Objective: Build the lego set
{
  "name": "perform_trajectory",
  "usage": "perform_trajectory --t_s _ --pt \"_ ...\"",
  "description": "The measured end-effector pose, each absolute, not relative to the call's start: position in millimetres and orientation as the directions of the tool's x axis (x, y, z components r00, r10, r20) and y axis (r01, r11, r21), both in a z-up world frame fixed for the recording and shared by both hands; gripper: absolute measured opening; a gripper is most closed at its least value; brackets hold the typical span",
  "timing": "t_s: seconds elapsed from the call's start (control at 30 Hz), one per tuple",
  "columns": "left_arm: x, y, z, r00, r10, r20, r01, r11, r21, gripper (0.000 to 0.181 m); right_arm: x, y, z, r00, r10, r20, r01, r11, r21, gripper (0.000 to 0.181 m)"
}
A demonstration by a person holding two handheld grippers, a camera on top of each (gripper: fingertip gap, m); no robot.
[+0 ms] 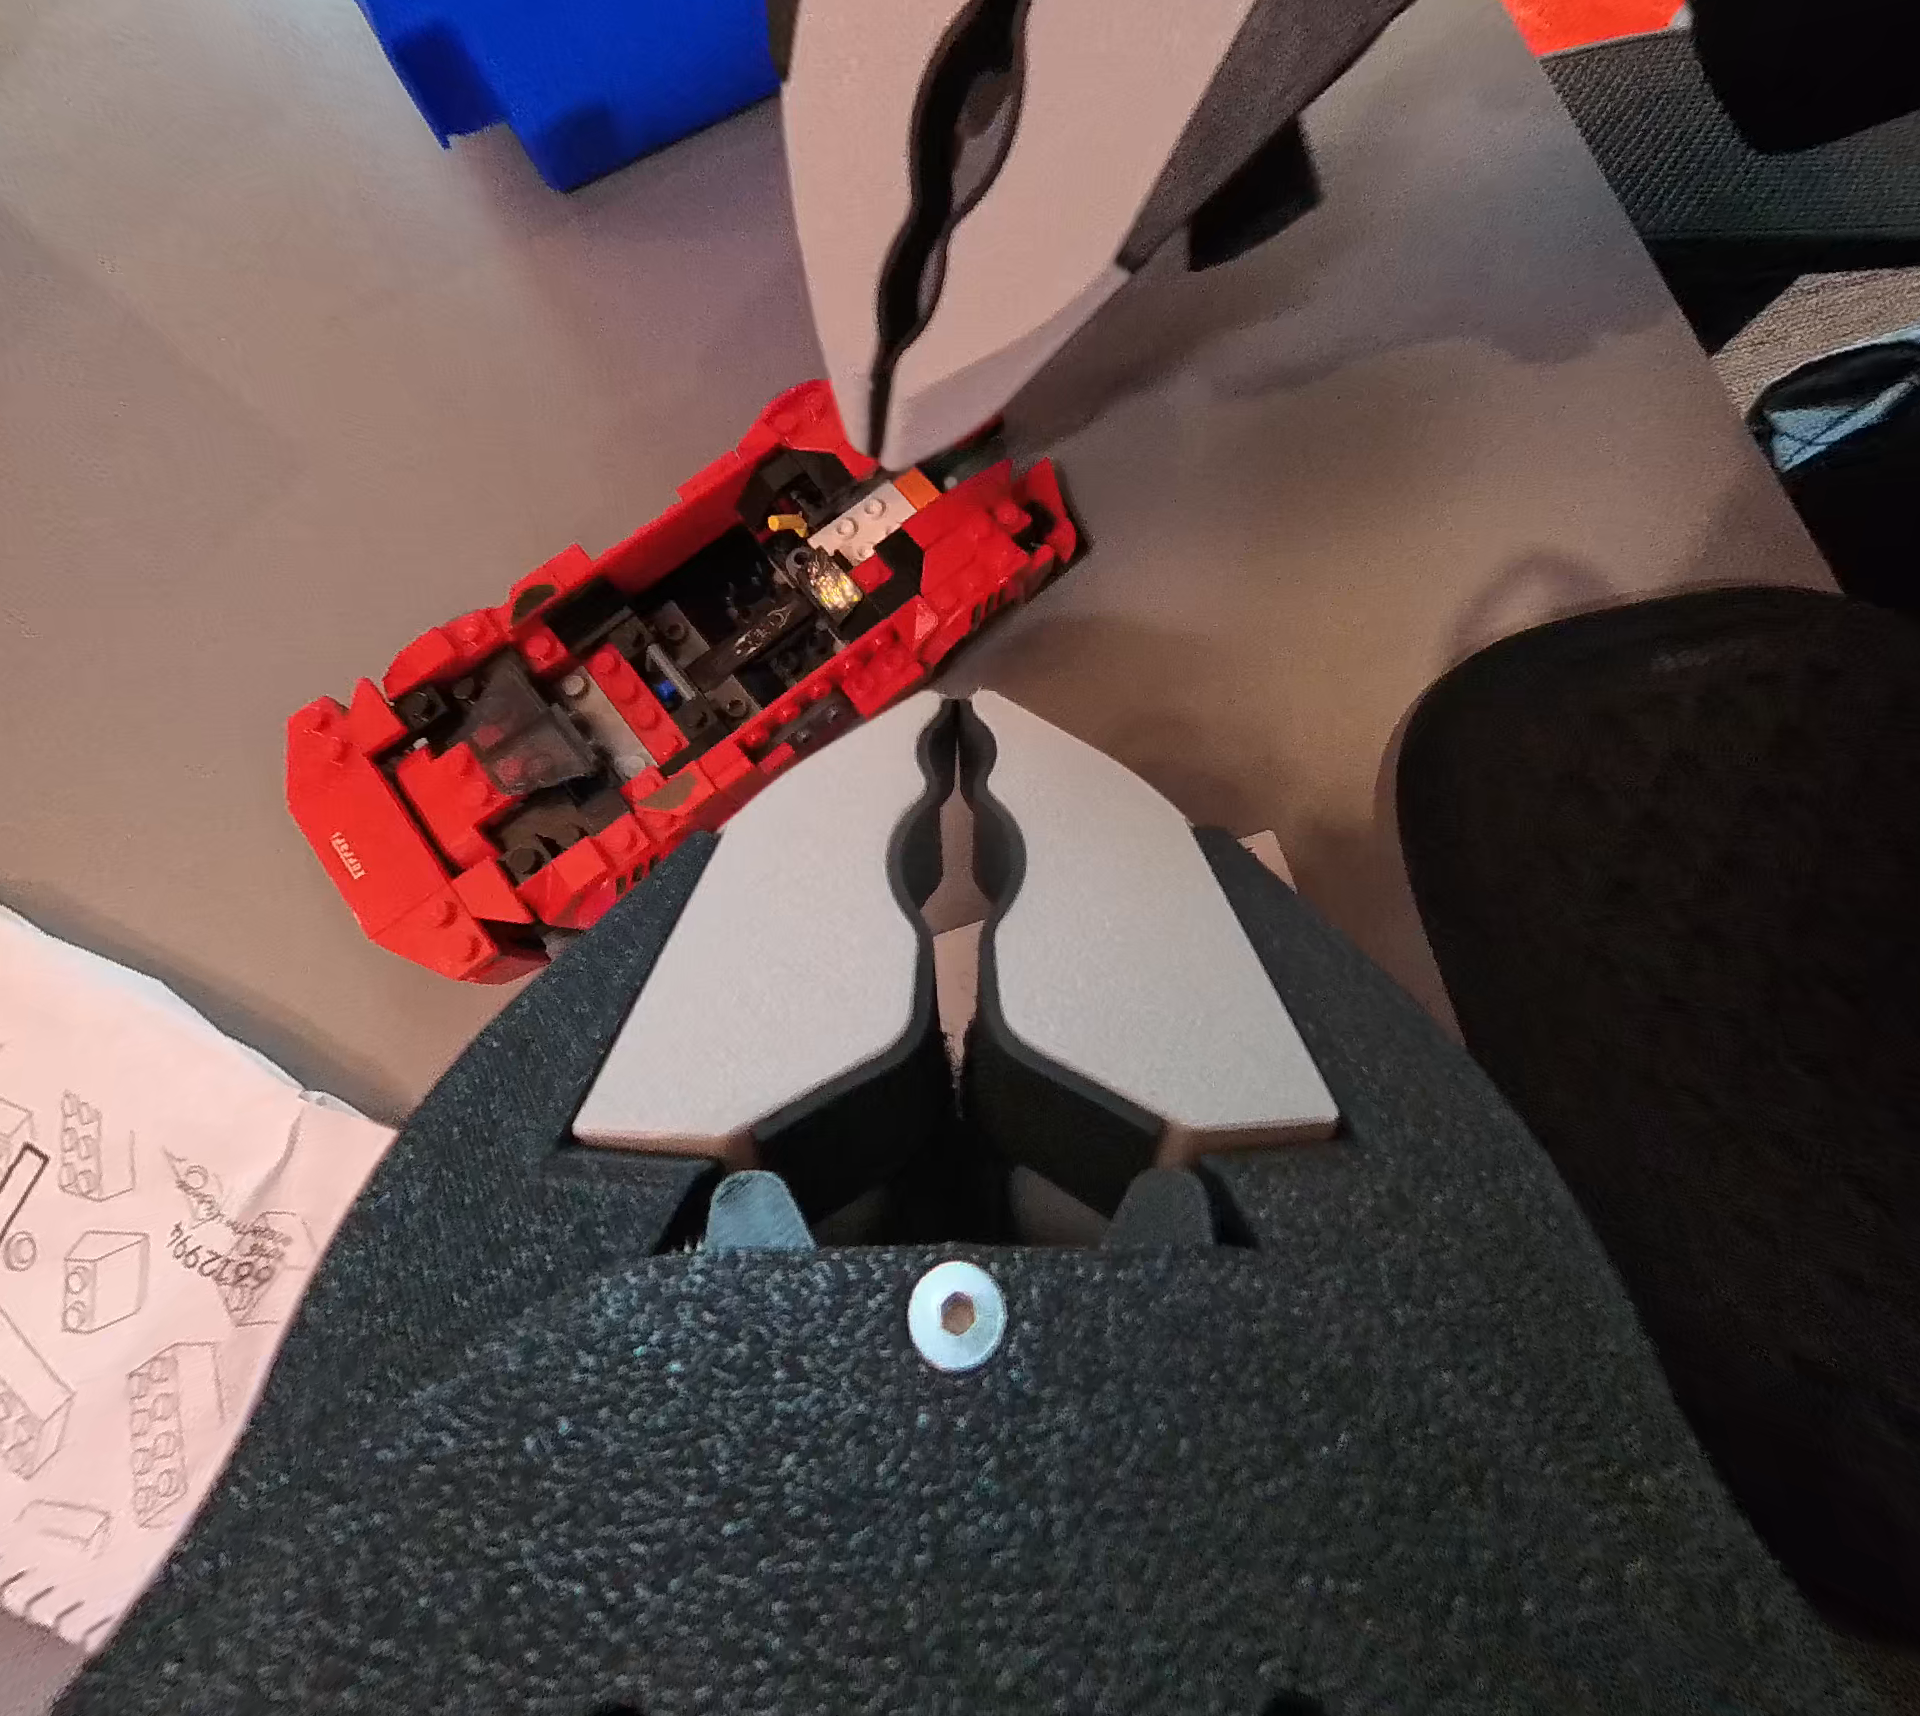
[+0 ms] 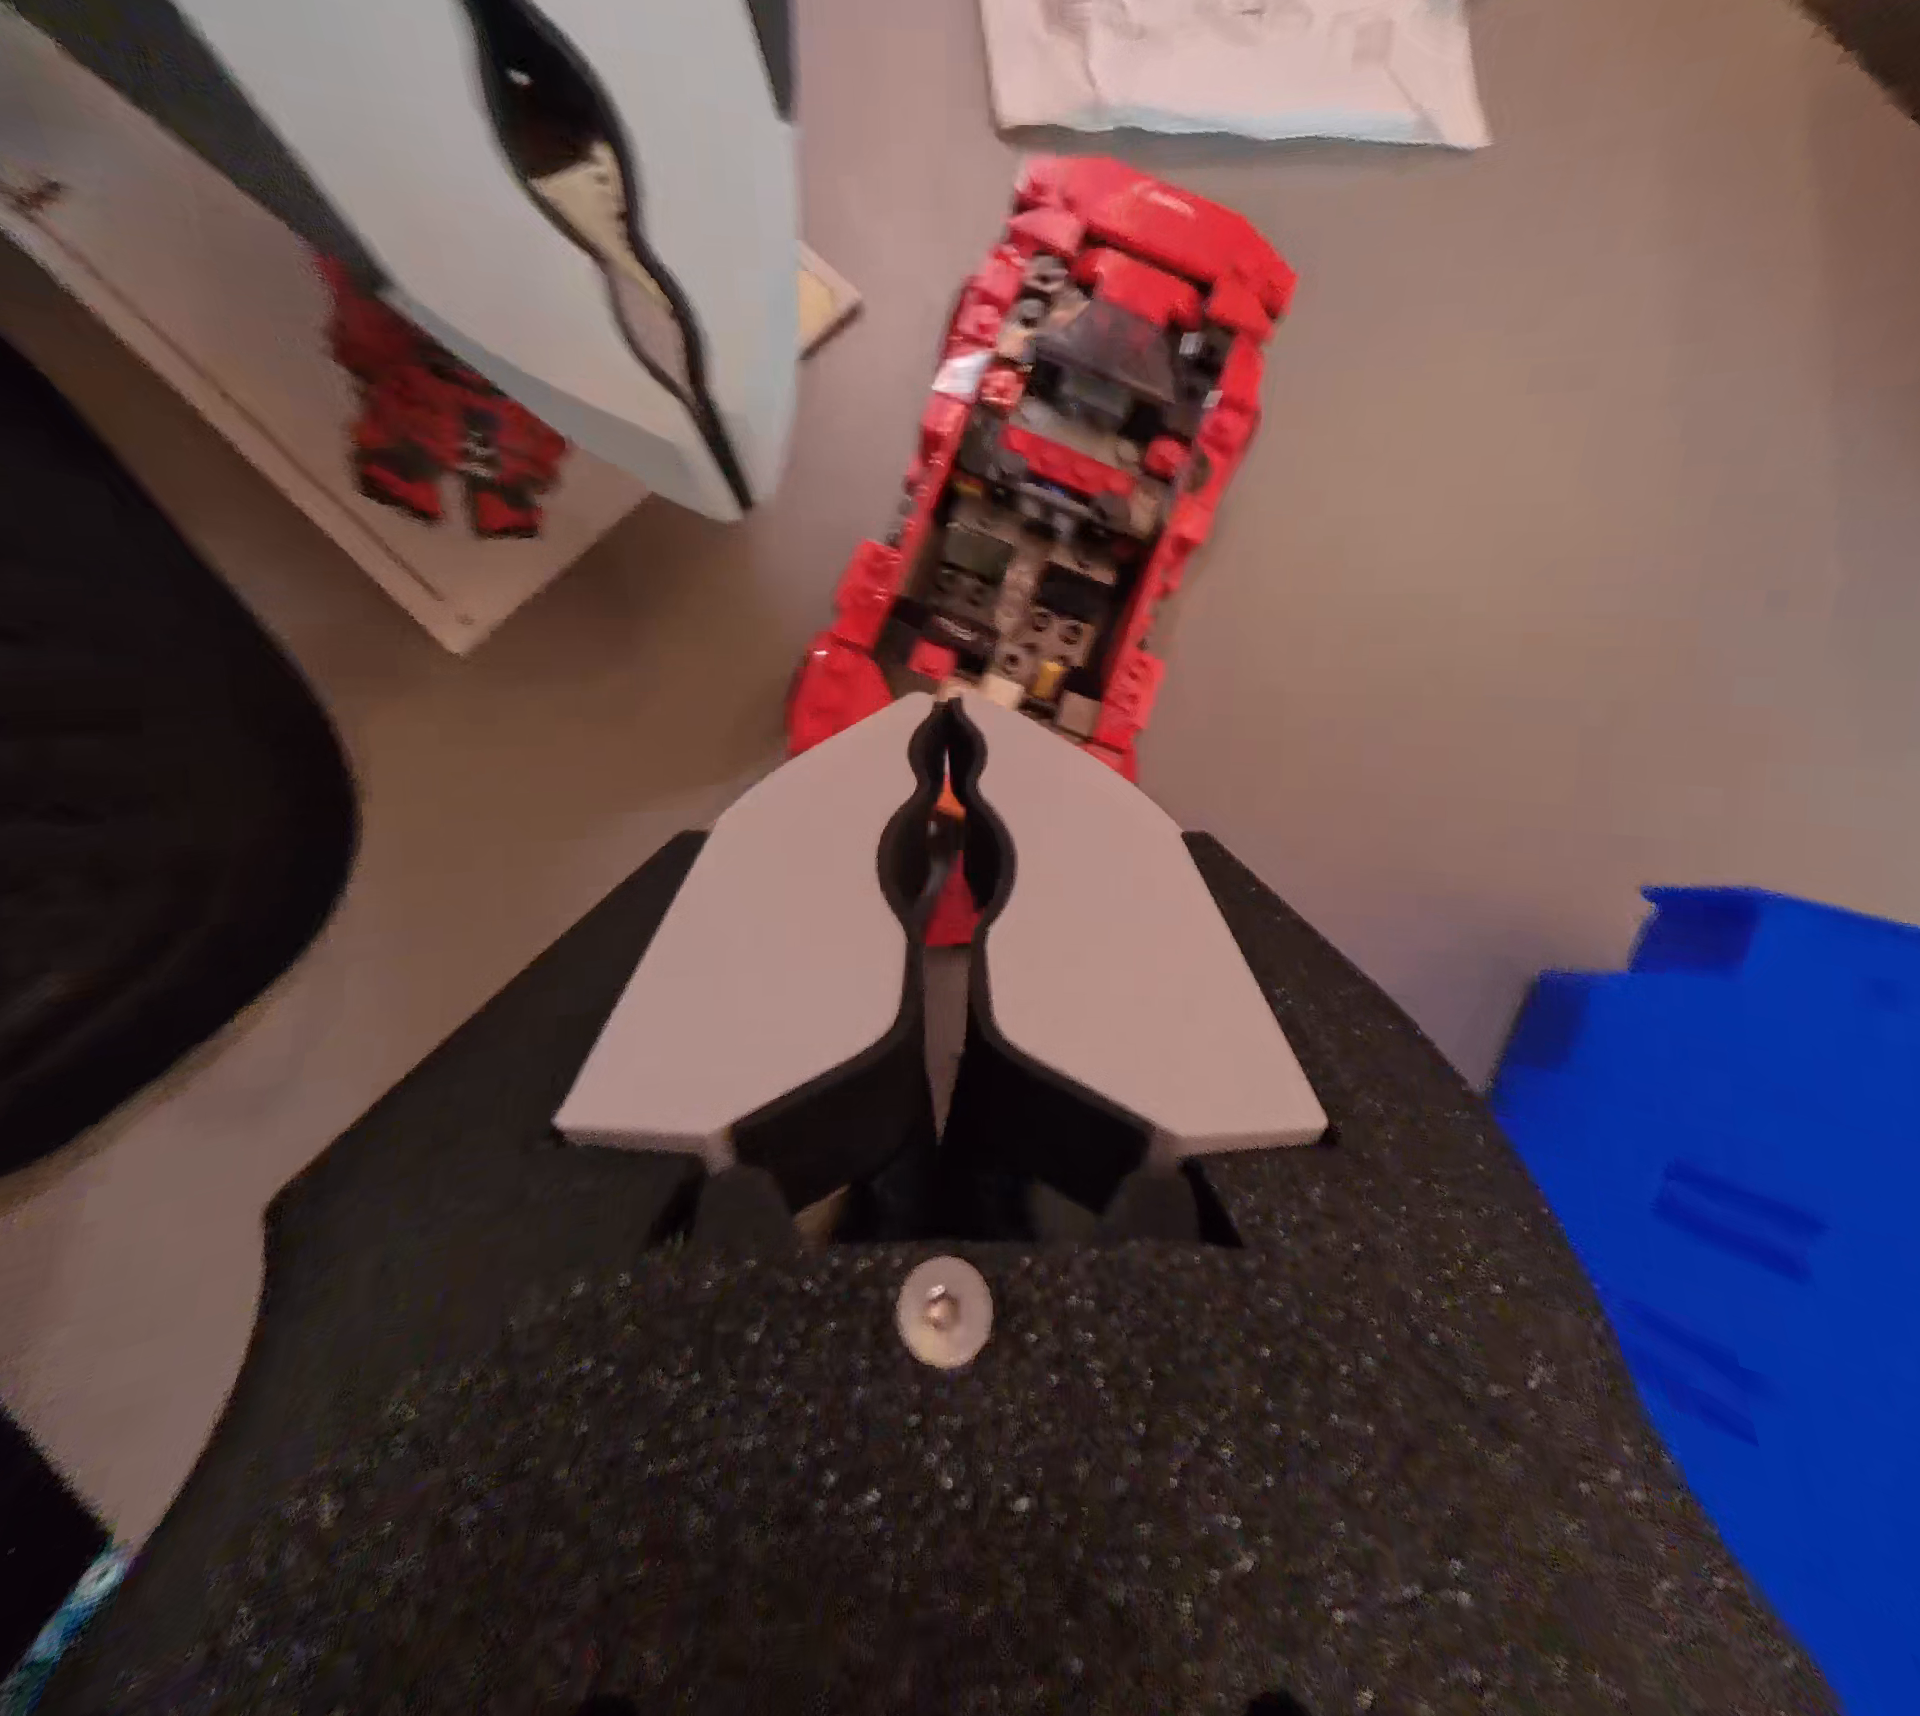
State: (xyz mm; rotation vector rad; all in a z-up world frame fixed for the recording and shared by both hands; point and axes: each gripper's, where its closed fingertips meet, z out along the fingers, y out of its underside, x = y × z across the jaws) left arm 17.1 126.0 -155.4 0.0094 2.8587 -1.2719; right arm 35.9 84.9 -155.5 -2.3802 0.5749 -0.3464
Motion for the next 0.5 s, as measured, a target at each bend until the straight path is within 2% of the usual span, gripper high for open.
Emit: perform_trajectory --t_s 0.1,0.2,0.5 --pt "17 125 -161 -1.0 -0.005 -0.009 0.003 0.67 -0.742 0.0 31 85 -167 0.883 -0.466 0.064 -0.335 -0.717 -0.611 0.0" --pt "18 125 -164 -1.0 -0.012 -0.006 -0.004 0.671 -0.741 0.0 33 90 -168 0.881 -0.473 0.014 -0.357 -0.683 -0.637 0.0" --pt "17 123 -167 -1.0 -0.006 0.005 -0.008 0.664 -0.748 0.0 31 92 -172 0.886 -0.463 -0.023 -0.376 -0.69 -0.619 0.0"
